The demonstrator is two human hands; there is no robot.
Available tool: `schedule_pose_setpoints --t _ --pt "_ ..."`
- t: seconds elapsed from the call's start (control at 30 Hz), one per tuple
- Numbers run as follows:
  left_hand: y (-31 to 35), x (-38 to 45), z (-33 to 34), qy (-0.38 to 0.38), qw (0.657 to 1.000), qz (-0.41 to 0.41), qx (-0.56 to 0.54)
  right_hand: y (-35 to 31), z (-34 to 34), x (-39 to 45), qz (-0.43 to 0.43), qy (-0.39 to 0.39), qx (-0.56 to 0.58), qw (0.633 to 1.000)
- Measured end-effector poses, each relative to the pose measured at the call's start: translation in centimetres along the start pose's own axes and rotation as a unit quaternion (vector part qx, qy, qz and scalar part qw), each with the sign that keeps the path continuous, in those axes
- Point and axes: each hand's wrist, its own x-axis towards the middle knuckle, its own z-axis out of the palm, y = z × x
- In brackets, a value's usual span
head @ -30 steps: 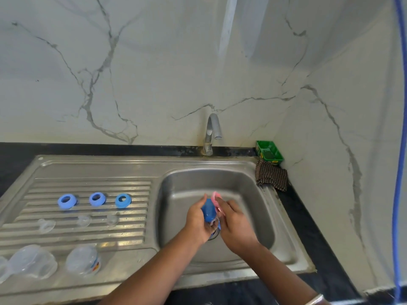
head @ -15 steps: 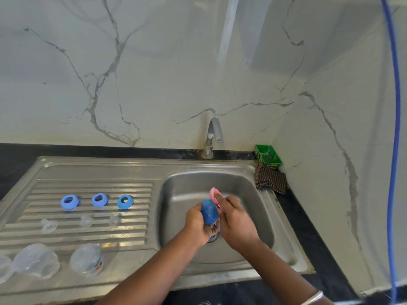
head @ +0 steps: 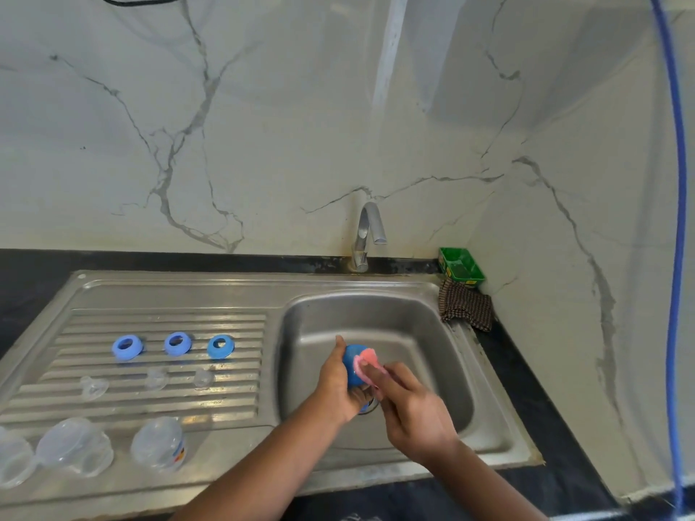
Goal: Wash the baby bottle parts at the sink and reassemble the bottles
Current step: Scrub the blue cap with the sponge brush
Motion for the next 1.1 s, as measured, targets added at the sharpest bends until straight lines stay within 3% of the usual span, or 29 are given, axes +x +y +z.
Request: schedule_pose_setpoints --t 0.17,0.3,0.4,0.6,0.87,1.1 --pt "-0.9 0.3 0.7 0.043 0.996 -0.014 0.073 0.5 0.3 0.8 0.090 0.006 0.014 0.996" --pt "-0.7 0.2 1.0 0.038 0.998 -0.009 0.056 0.0 0.4 2.2 0.116 0.005 0.060 0.992" --pt "-0.2 0.2 1.3 -0.011 0.998 0.031 0.045 -0.5 0.3 2.4 0.095 -0.002 0.055 0.994" --pt "0.5 1.0 1.0 0.045 0.998 0.037 0.037 -0.5 0.2 0.6 -0.001 -0.014 -0.004 1.000" --pt "0.1 0.5 1.0 0.032 0.999 0.022 -0.002 1.0 0.0 2.2 0.092 0.030 0.070 0.993" --pt "0.0 2.0 1.8 0.101 0.993 0.056 0.020 0.1 0.7 2.1 0.053 0.015 0.103 0.993"
